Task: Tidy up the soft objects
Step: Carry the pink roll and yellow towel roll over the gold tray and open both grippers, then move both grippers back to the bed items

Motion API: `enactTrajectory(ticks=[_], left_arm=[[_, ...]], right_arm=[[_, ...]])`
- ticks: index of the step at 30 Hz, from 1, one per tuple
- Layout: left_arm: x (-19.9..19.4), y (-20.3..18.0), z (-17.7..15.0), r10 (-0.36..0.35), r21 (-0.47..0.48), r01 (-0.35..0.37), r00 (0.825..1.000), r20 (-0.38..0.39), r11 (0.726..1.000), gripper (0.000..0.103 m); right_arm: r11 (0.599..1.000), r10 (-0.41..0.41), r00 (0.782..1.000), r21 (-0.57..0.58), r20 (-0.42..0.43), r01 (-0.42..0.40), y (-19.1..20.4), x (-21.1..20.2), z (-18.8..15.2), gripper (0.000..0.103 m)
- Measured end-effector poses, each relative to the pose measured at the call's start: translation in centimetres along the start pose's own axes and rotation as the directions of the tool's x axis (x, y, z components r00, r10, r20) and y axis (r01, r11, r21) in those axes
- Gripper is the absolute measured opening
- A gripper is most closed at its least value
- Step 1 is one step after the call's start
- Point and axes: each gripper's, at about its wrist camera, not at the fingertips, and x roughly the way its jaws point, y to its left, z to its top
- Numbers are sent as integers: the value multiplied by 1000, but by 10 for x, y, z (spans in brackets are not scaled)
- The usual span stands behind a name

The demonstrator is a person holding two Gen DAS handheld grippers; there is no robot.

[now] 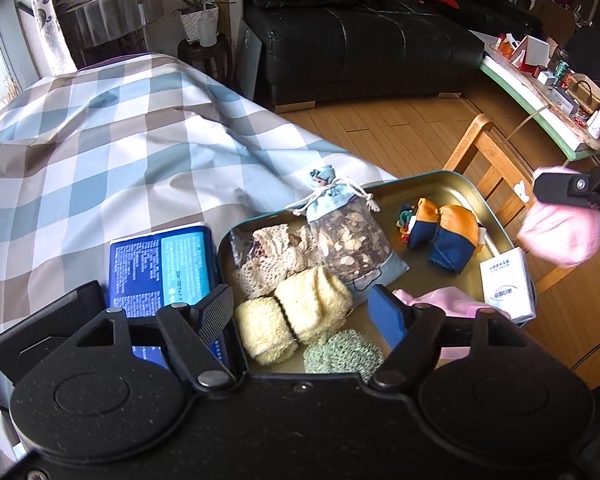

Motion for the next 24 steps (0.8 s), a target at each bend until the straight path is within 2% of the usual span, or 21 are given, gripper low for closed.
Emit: enactTrajectory(ticks=[16, 24], left_arm=[[-6, 6, -14, 5, -11, -5, 1000, -13, 1000, 70], [-14, 24, -31, 24, -52, -25, 999, -30, 998, 70]], right_arm=[[1000, -23, 1000, -17, 6, 24, 1, 0, -2, 70], [999, -34, 999, -37, 7, 34, 5, -1, -3, 72]])
